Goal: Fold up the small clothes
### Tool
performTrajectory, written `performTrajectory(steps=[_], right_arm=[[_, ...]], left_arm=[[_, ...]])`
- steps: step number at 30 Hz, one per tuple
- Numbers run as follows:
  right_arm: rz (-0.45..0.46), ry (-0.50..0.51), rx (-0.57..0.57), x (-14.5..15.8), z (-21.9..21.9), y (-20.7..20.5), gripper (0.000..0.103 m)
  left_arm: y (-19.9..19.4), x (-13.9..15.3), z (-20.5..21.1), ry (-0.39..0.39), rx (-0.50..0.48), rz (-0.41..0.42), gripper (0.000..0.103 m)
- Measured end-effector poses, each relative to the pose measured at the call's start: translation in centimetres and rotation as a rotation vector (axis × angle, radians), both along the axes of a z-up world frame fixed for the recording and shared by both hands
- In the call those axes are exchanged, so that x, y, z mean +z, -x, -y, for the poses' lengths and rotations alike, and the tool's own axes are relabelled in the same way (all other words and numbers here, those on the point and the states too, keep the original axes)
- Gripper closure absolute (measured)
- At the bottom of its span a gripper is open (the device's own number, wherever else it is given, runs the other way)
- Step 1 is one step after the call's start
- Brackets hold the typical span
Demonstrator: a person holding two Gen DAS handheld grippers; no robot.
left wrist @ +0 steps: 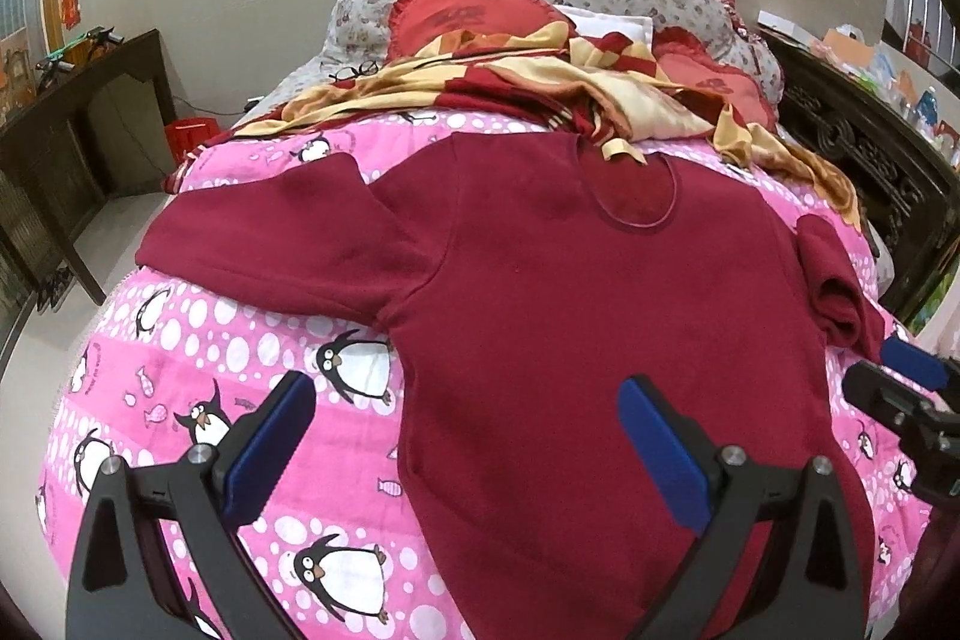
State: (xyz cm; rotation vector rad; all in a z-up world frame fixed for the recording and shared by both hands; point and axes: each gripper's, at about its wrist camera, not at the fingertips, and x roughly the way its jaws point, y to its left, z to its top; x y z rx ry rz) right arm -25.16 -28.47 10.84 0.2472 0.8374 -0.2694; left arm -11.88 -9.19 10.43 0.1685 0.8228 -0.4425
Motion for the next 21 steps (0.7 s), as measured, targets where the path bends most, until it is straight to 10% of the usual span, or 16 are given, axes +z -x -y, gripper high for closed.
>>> performTrajectory(steps=[21], right_arm=[[-0.059,-0.003,-0.063,-3.0,0.9,-4.1,0.000]], left_arm=[[-1.9,-0.8,1.0,0.015,0.026,-0.015,0.000]])
